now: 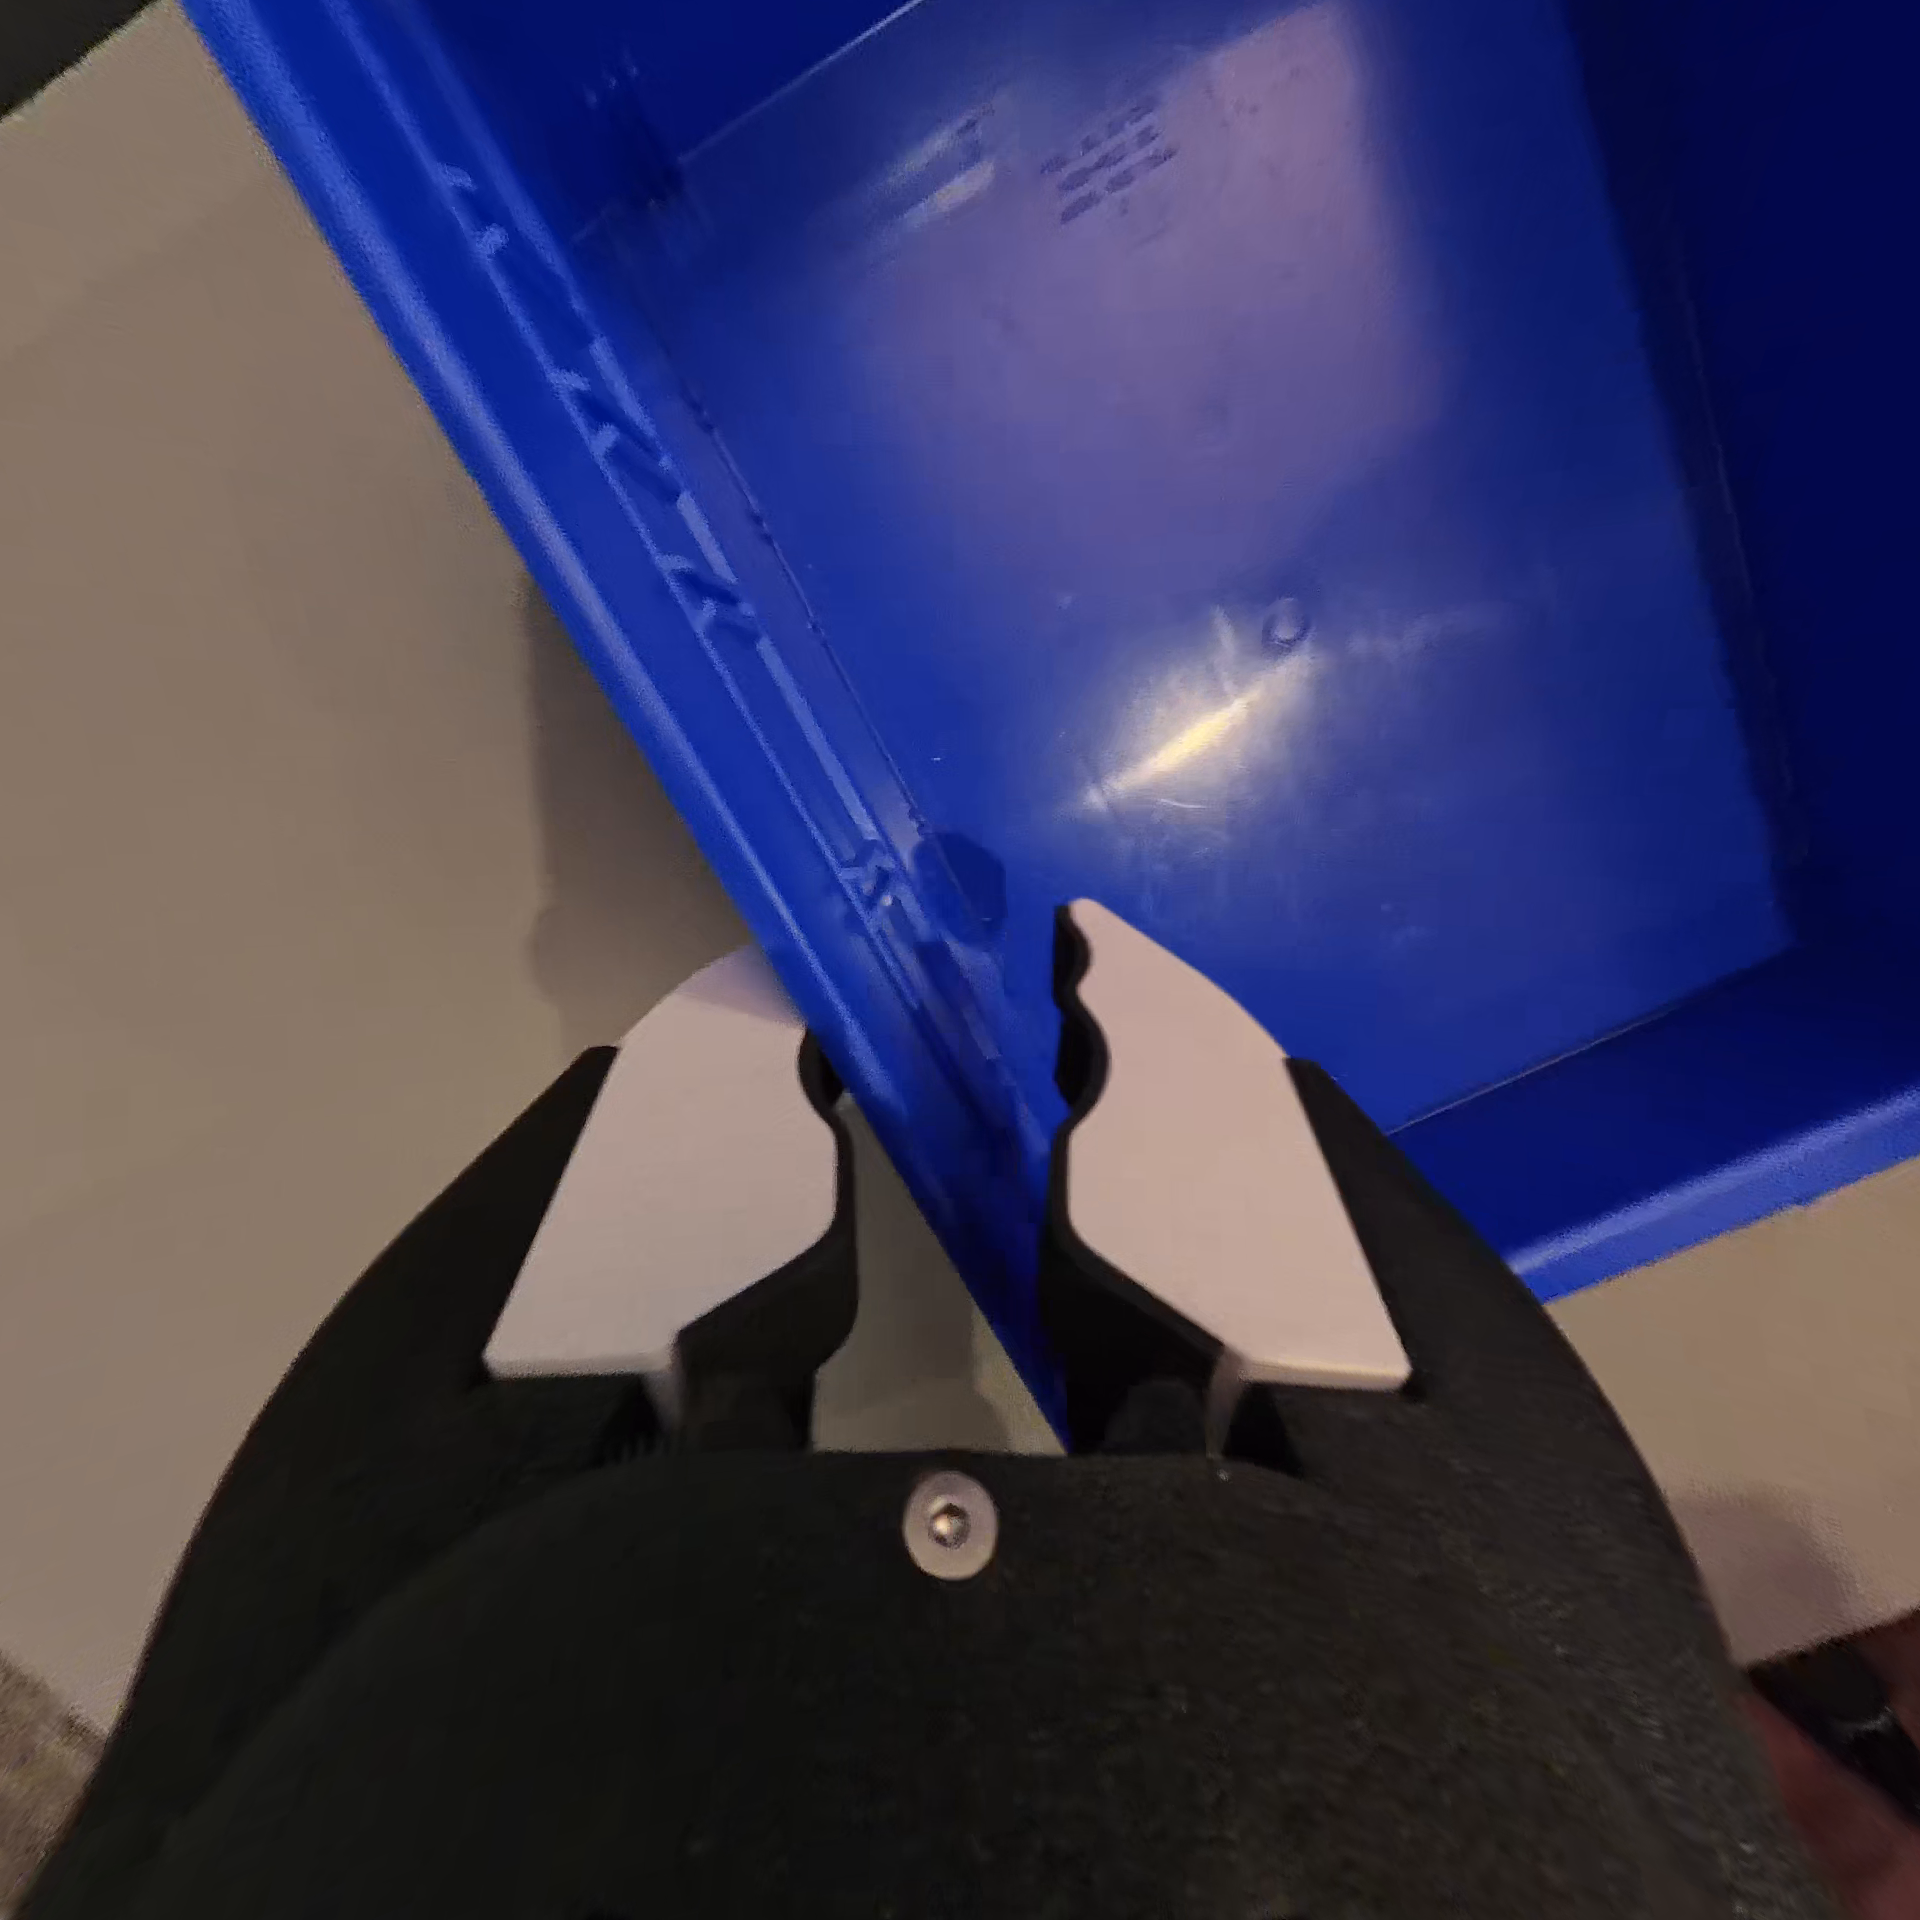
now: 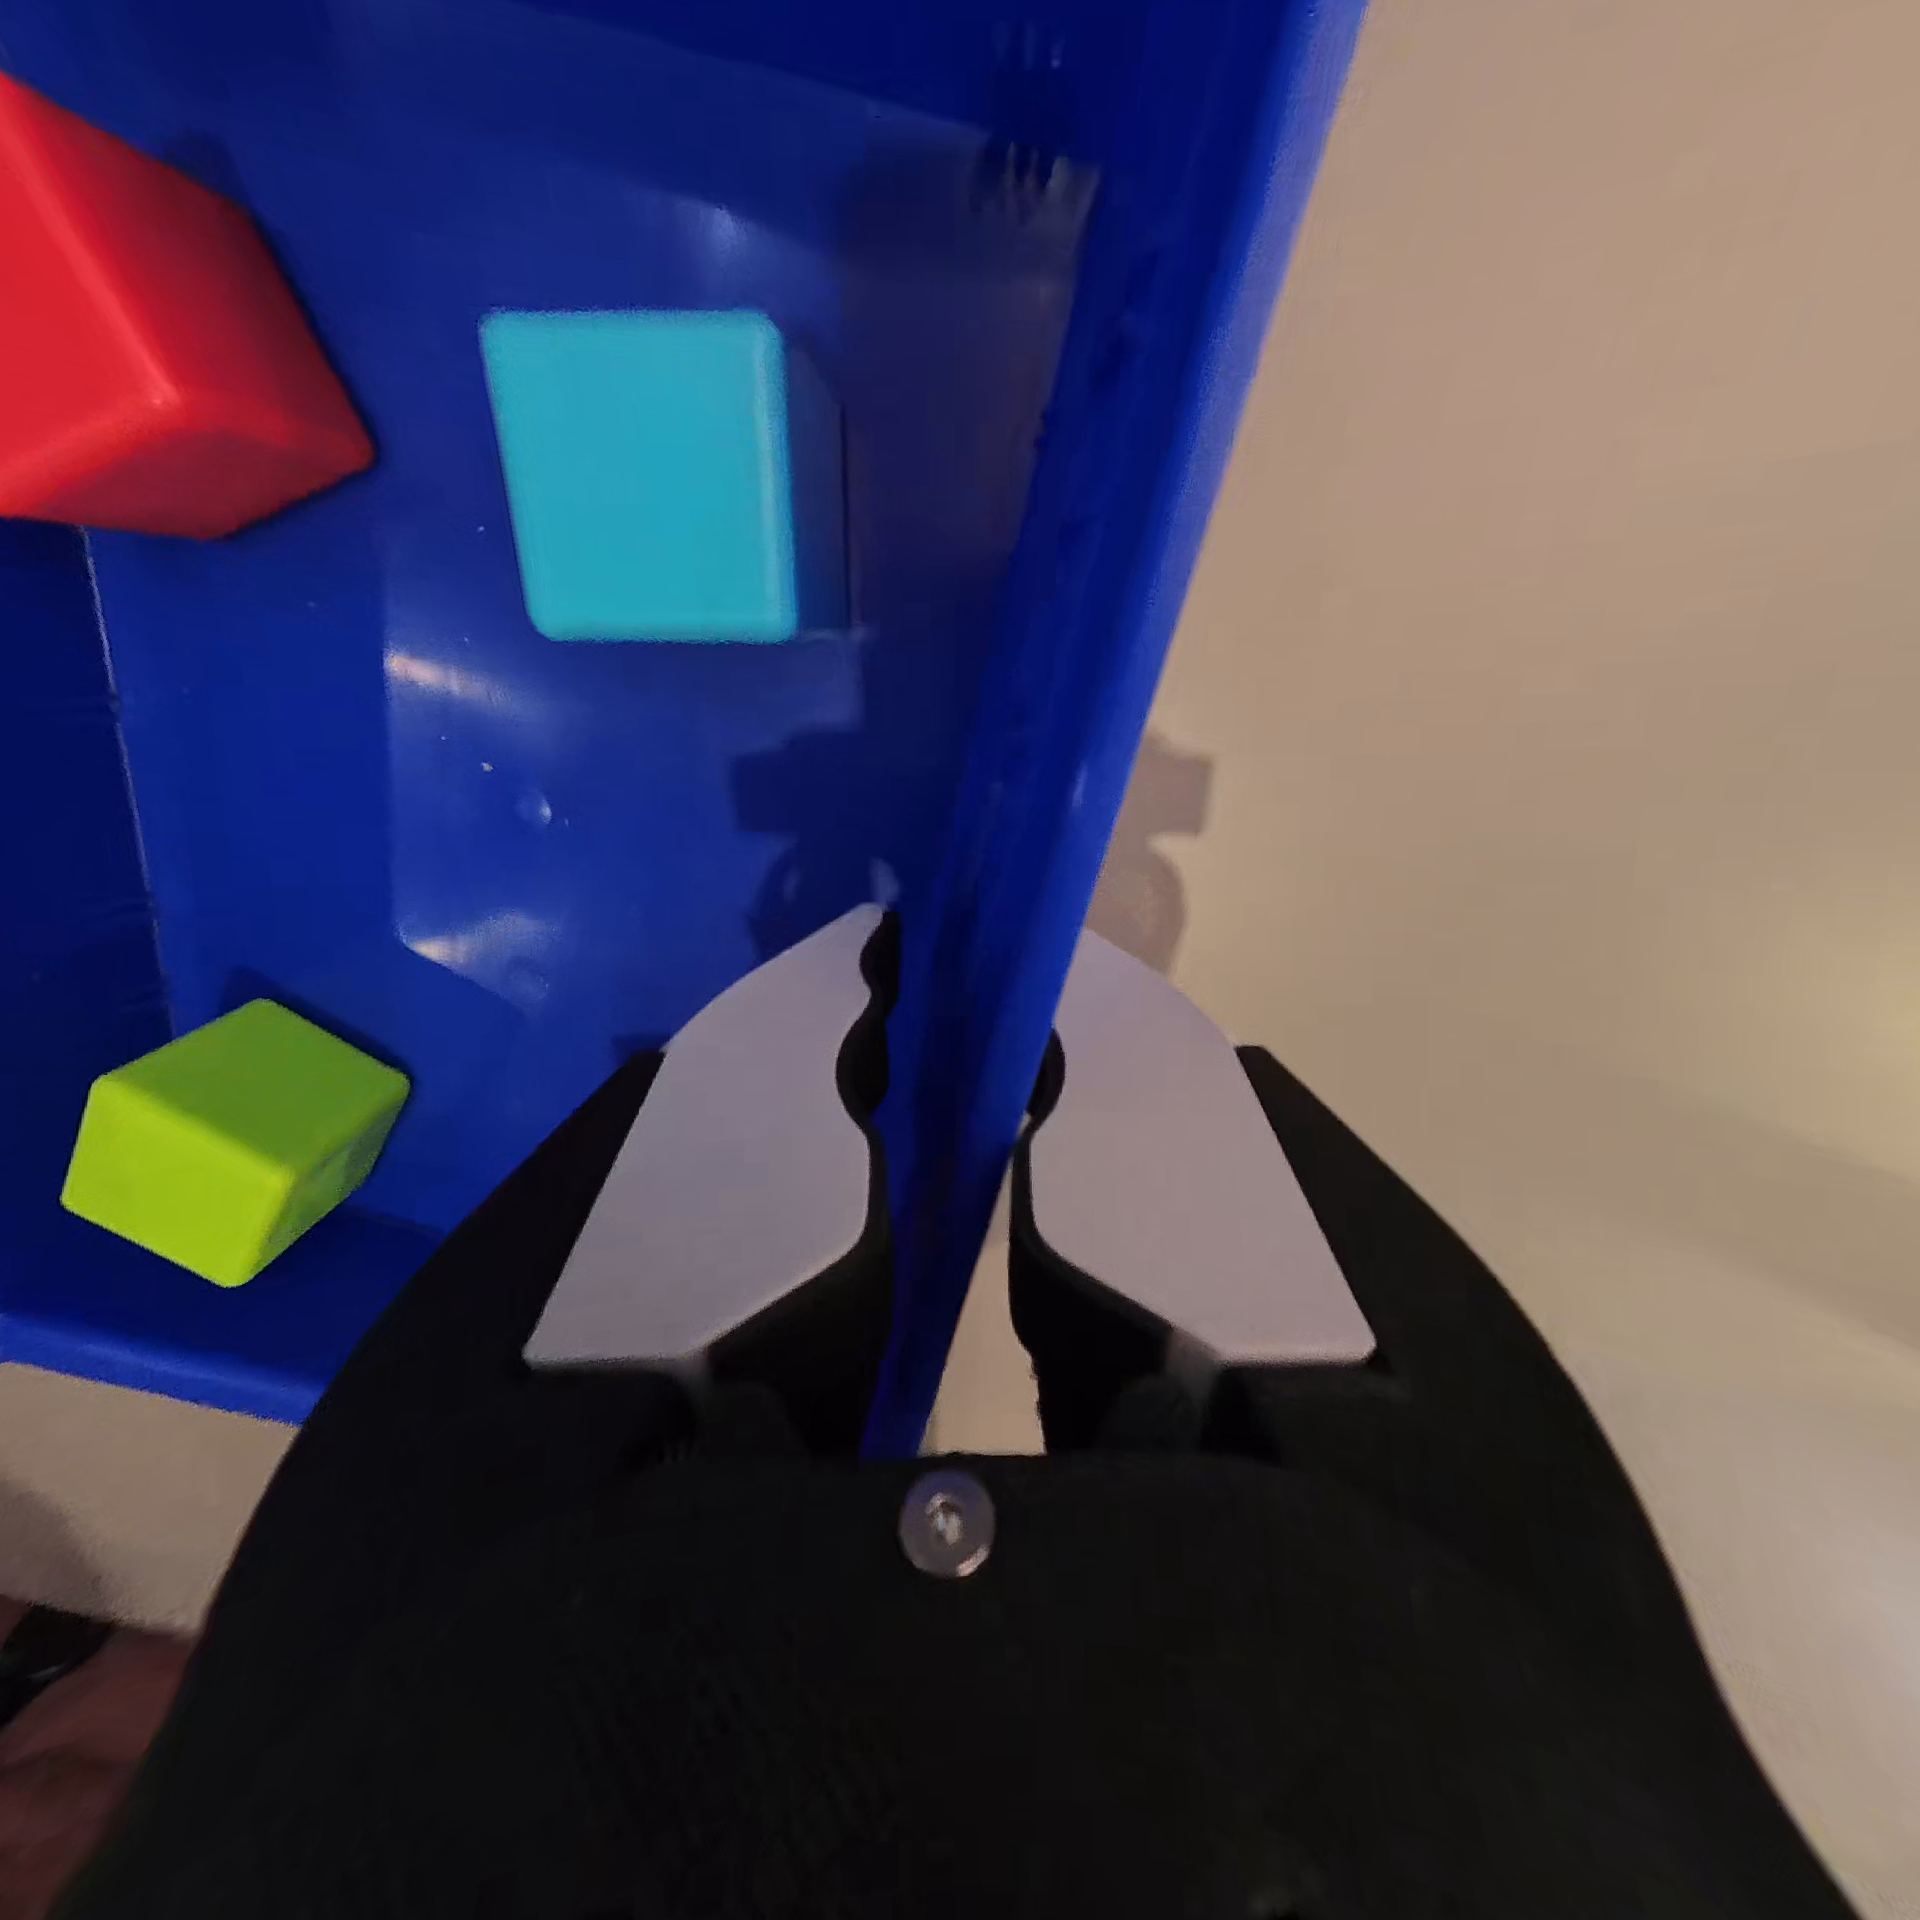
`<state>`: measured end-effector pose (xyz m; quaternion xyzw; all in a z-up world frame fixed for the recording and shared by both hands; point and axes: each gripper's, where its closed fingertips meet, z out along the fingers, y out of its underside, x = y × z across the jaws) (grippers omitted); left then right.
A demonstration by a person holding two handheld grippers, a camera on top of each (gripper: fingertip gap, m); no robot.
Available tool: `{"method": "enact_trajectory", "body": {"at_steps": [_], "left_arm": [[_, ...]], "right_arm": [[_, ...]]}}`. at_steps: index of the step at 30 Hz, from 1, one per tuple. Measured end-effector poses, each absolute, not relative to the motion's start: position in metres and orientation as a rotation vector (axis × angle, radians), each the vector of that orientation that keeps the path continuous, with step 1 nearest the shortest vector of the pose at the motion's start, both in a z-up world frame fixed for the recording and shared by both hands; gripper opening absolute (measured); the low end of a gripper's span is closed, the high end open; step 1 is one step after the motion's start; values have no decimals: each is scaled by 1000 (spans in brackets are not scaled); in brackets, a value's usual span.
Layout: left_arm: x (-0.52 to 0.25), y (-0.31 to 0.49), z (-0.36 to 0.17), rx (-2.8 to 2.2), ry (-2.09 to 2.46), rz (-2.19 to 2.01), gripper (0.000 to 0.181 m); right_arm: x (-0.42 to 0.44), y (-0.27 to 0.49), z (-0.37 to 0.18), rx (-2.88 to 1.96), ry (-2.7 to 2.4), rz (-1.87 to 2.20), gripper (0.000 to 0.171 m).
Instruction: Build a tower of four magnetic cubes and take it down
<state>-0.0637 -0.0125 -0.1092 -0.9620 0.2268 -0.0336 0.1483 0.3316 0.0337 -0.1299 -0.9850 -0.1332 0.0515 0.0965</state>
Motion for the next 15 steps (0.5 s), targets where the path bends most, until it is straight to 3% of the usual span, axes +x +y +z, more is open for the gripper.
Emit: {"method": "enact_trajectory", "body": {"at_steps": [3, 4, 9, 15], "left_arm": [[-58, -15, -106, -2776, 655, -225, 45], [-56, -16, -102, -2765, 648, -288, 47], [-66, -8, -57, -2589, 554, -489, 41], [-125, -12, 7, -2386, 409, -422, 51]], "right_arm": [[336, 14, -145, -3091, -382, 175, 21], [331, 13, -145, -3099, -384, 227, 7], [332, 14, -144, -3122, -372, 257, 7], [343, 16, -144, -3131, -435, 289, 8]]}}
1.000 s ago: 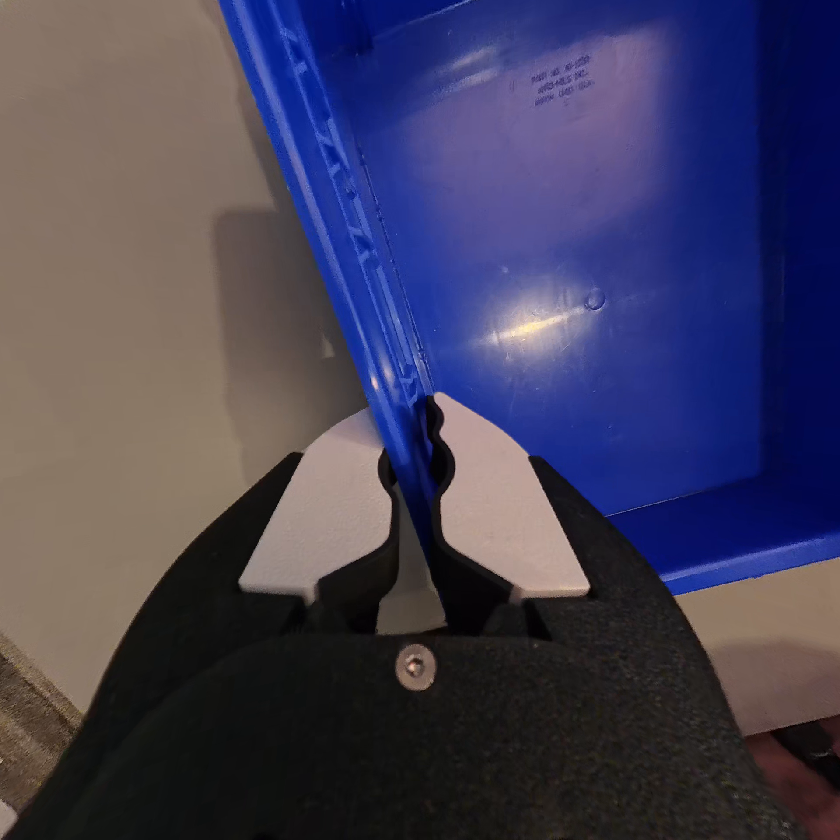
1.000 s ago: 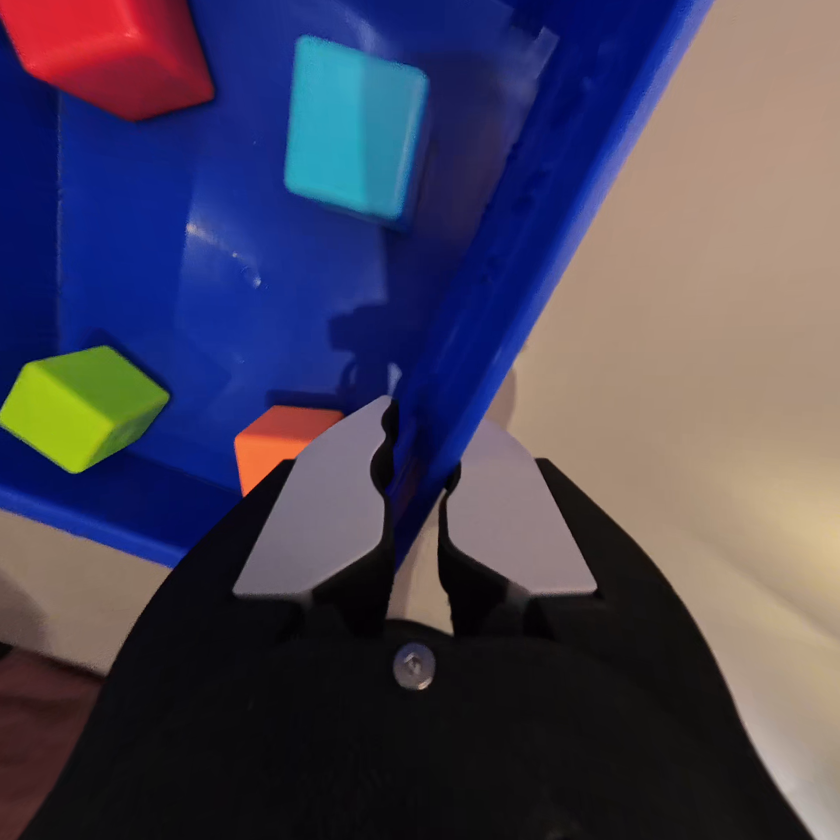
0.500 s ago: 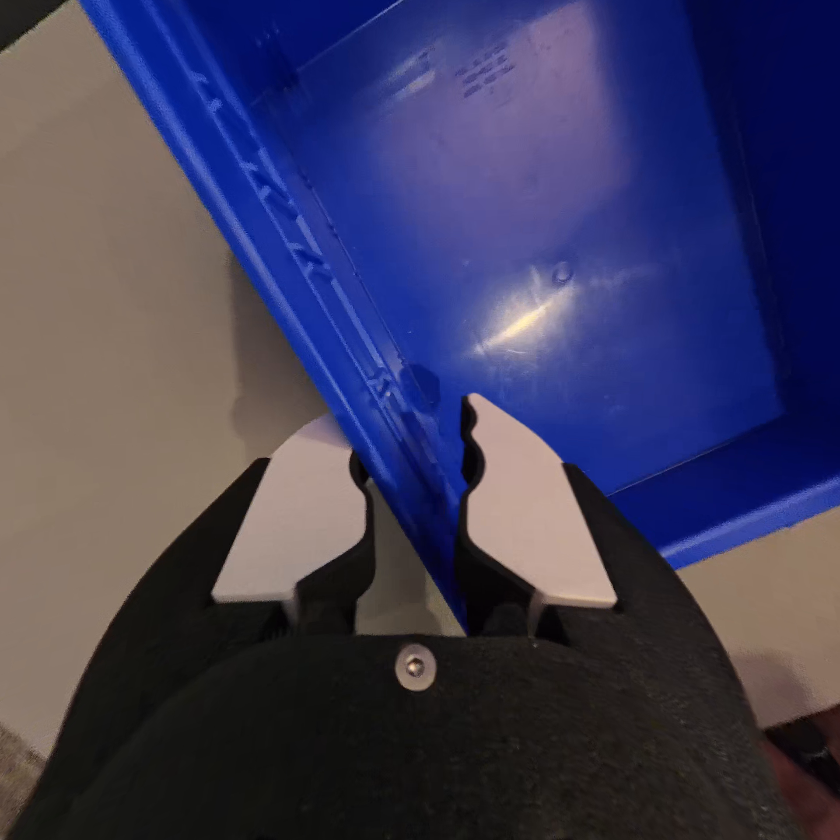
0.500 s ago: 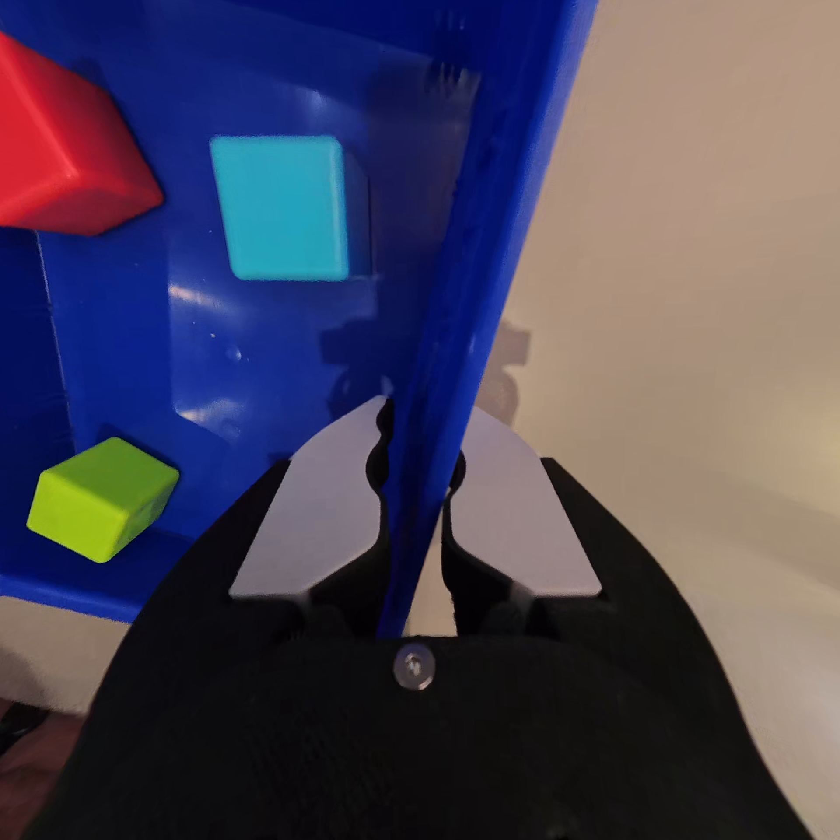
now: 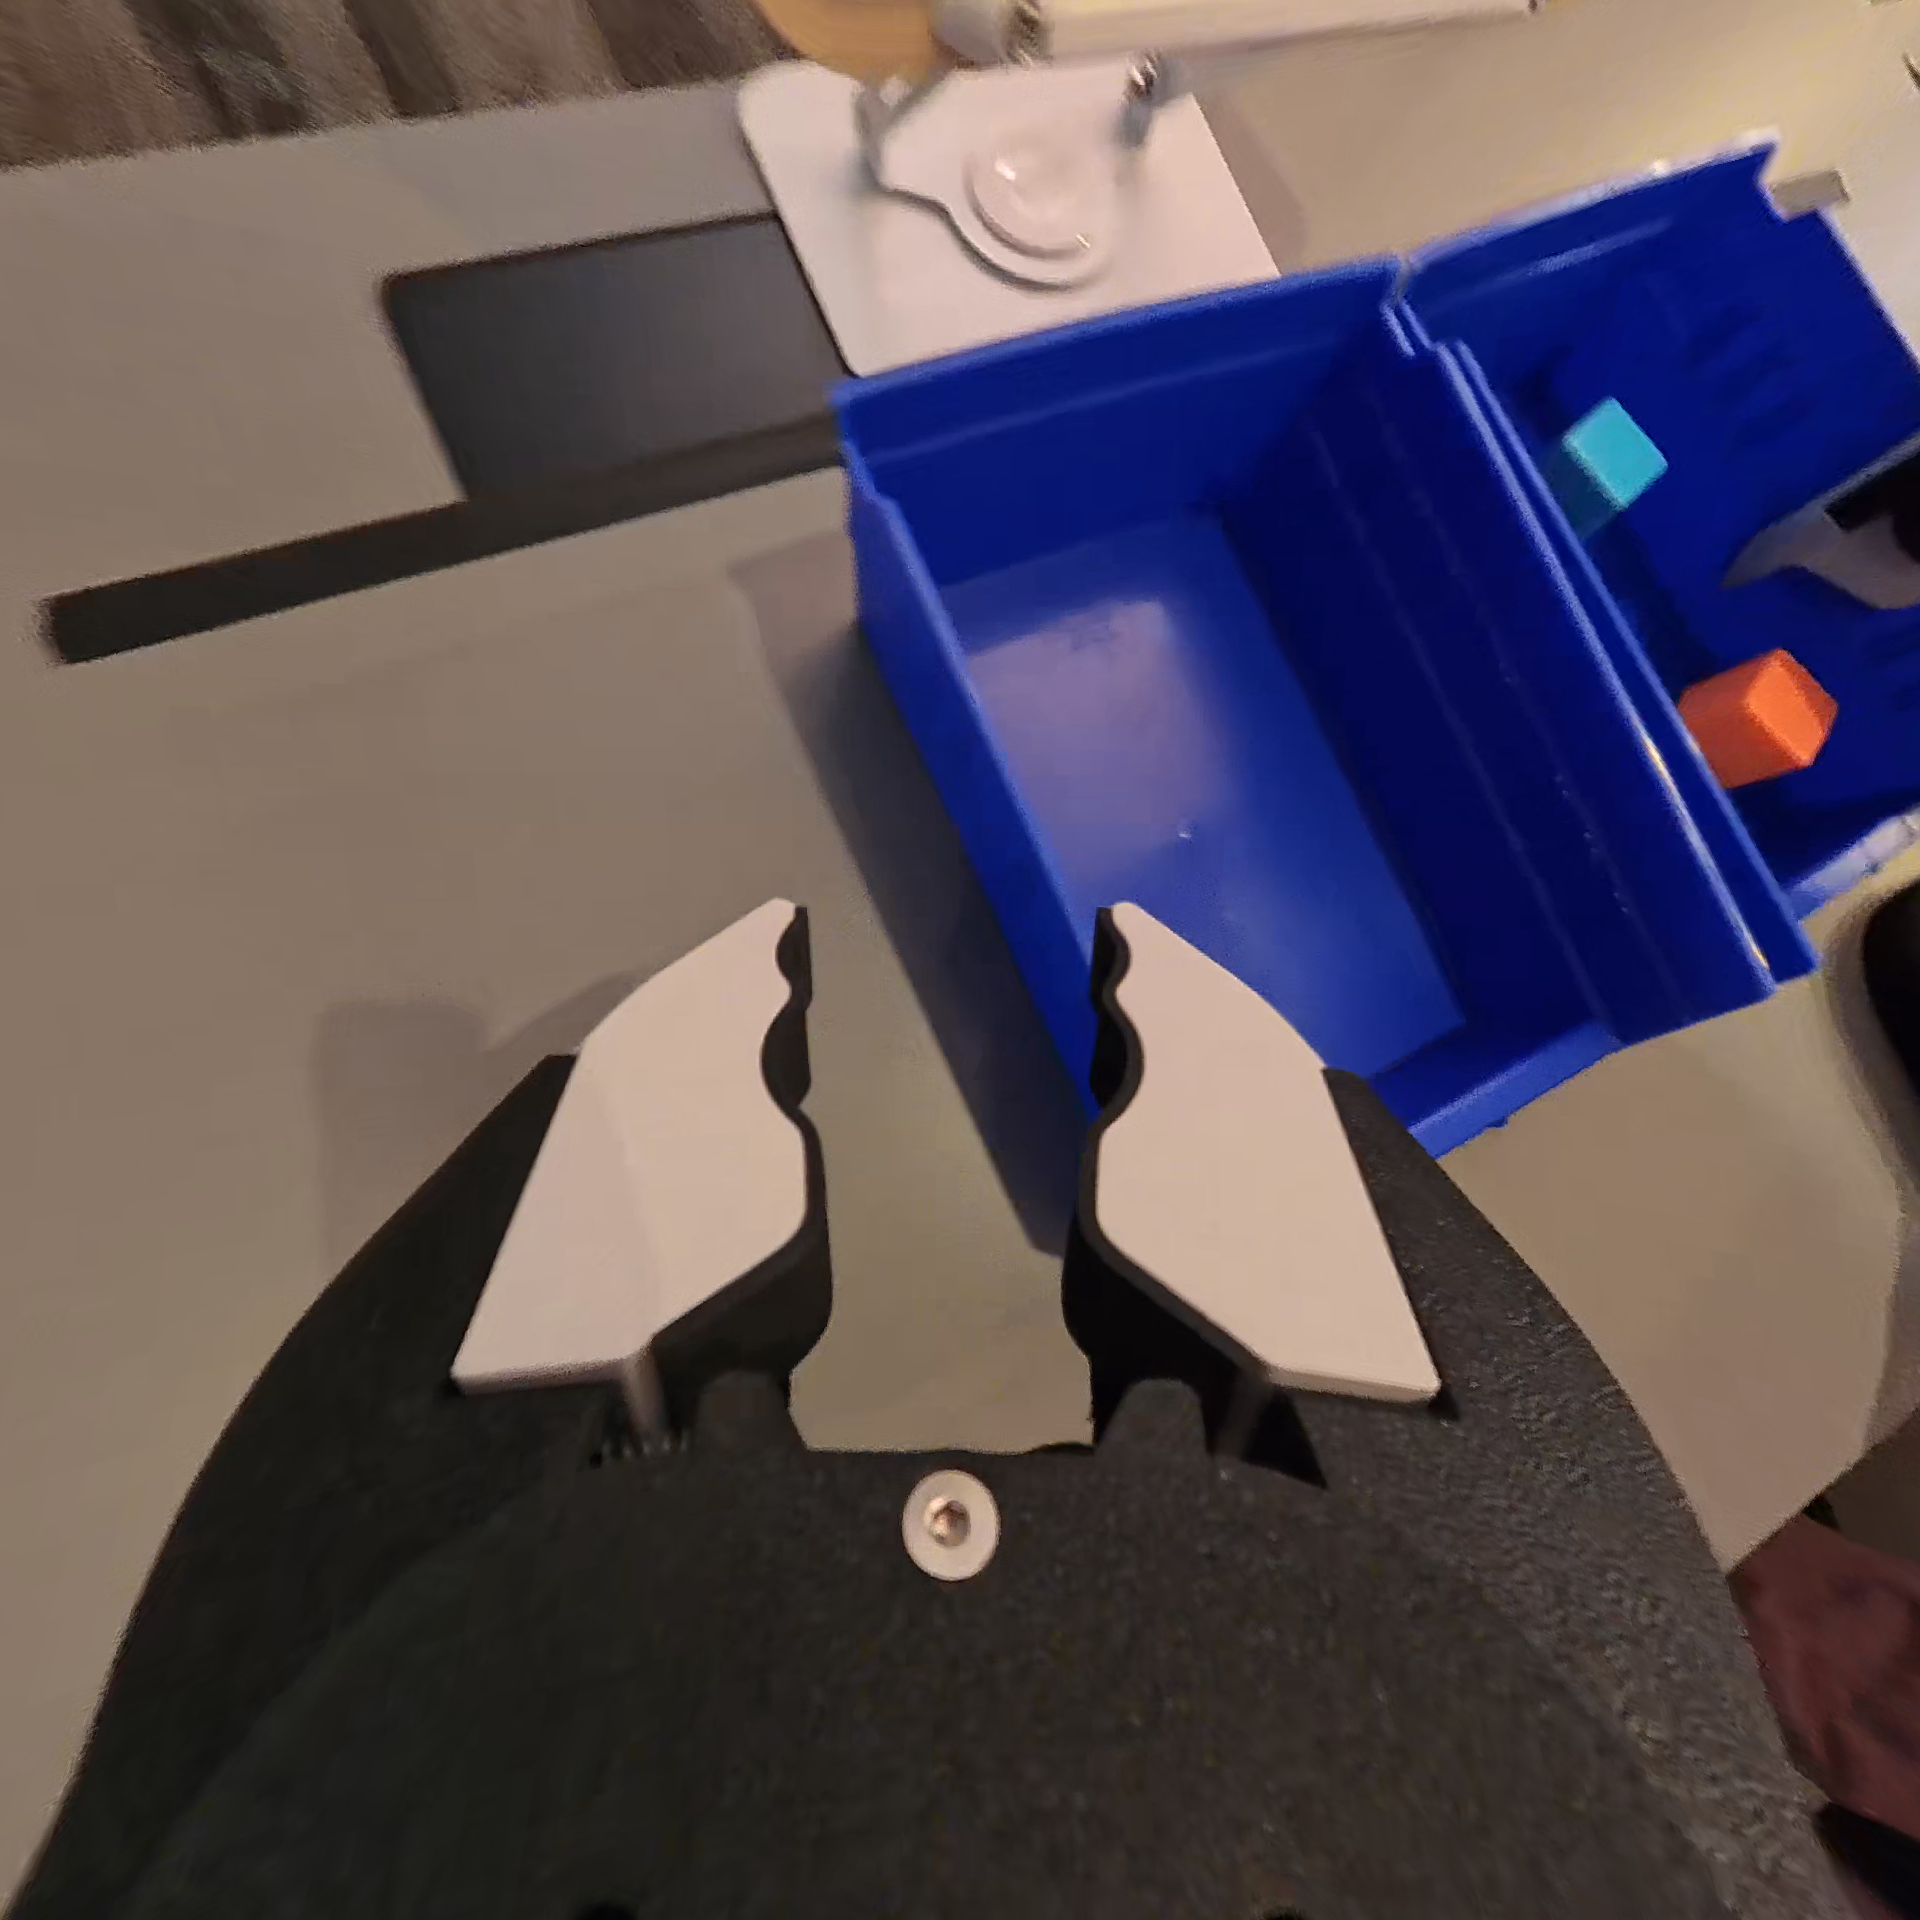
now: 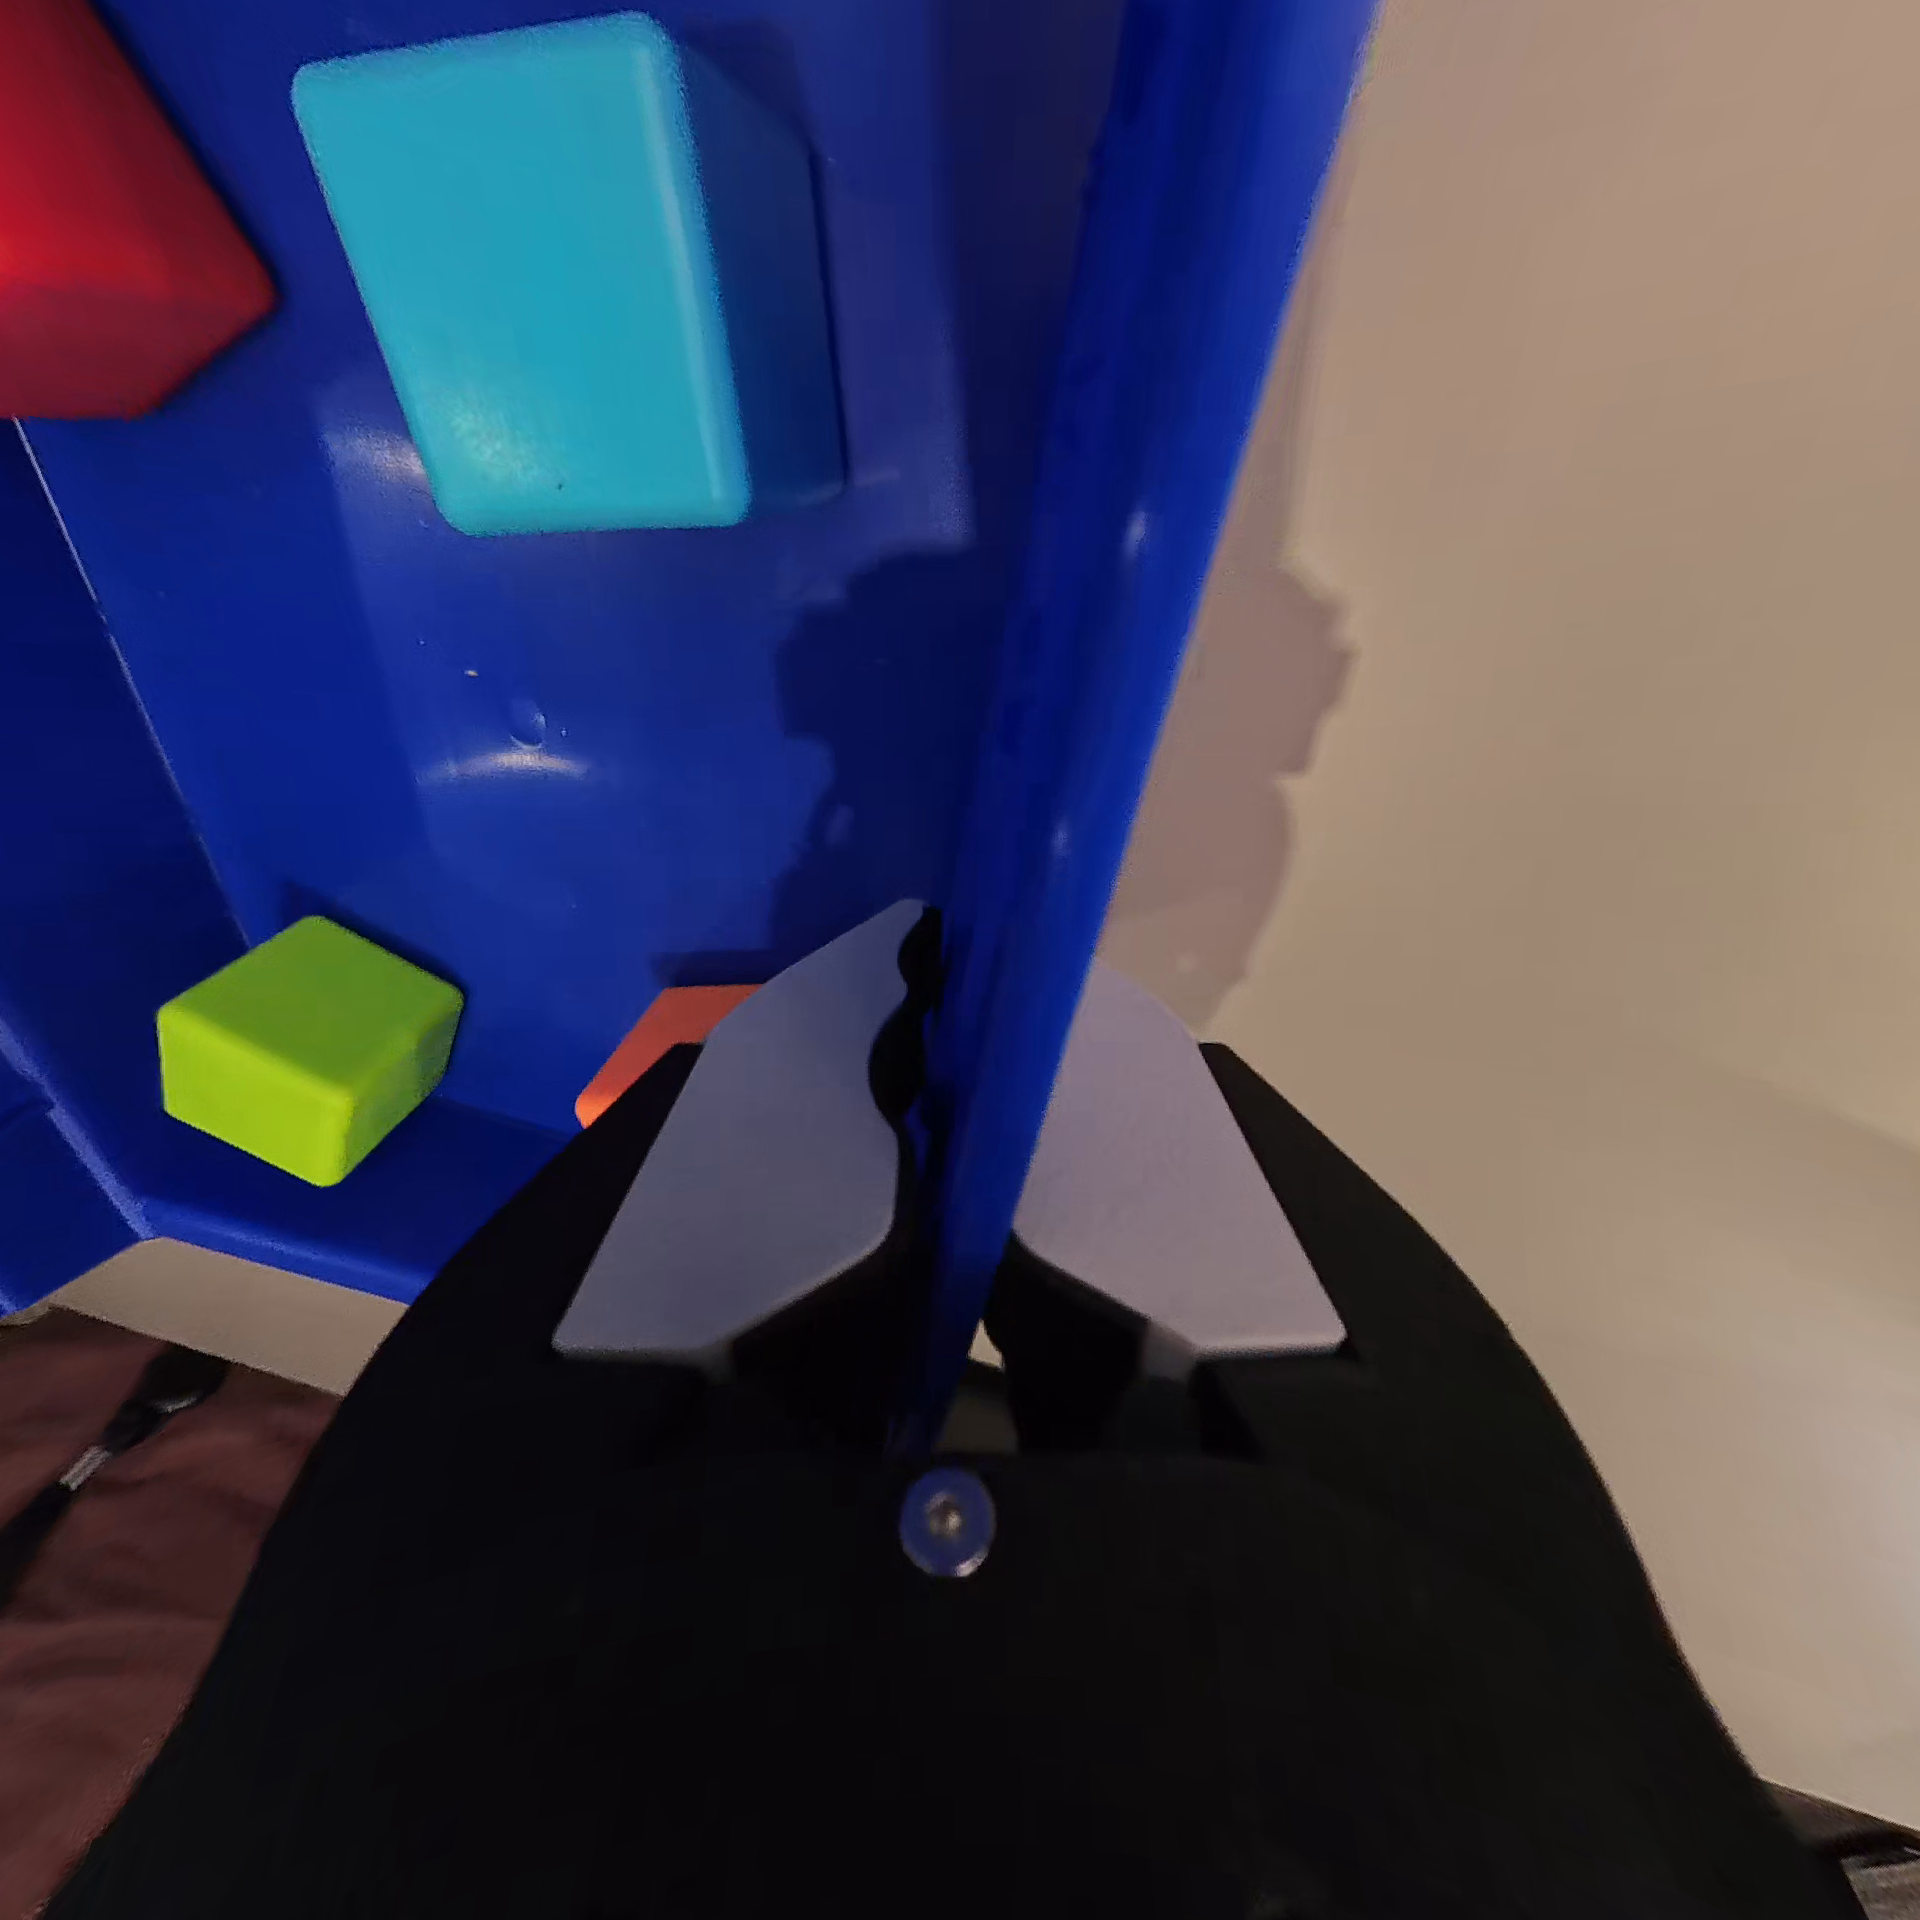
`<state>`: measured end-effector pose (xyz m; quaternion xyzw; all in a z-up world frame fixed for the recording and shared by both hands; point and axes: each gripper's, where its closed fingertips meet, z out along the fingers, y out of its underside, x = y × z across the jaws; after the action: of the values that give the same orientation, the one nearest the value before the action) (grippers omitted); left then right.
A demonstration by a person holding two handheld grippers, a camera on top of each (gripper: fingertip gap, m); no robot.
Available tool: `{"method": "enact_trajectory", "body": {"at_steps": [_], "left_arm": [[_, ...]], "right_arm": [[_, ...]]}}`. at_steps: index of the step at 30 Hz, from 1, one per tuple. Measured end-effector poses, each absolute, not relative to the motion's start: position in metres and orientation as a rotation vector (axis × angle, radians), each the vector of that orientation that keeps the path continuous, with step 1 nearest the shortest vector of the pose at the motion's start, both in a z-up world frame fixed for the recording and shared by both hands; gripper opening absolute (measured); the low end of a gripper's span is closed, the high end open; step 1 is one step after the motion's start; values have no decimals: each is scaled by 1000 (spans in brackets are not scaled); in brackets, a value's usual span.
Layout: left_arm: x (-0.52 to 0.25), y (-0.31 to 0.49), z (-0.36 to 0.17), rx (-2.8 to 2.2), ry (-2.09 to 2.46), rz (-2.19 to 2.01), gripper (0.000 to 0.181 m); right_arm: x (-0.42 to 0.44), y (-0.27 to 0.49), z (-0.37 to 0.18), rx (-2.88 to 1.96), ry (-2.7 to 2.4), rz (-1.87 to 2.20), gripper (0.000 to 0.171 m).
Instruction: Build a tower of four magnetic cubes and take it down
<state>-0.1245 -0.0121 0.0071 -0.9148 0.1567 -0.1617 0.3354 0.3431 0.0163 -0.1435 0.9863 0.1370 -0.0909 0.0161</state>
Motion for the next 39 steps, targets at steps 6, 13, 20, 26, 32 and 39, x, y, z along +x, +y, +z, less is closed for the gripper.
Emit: {"method": "enact_trajectory", "body": {"at_steps": [6, 13, 20, 26, 32, 39], "left_arm": [[-191, -33, 38, -2326, 242, -277, 50], [-222, -61, 59, -2273, 152, -257, 50], [-247, -77, 68, -2249, 49, -210, 50], [-290, -99, 65, -2270, -139, -87, 50], [-338, -132, 68, -2219, -351, -16, 50], [-392, -174, 62, -2159, -604, 41, 50]], "right_arm": [[374, 4, -134, 3002, 433, -307, 7], [395, -3, -70, 3023, 484, -236, 7], [314, 22, 35, 2999, 721, -106, 7], [141, 46, 65, 2884, 1124, -252, 7], [-40, 43, 56, 2731, 1442, -463, 6], [-173, 32, 24, 2684, 1565, -556, 6]]}}
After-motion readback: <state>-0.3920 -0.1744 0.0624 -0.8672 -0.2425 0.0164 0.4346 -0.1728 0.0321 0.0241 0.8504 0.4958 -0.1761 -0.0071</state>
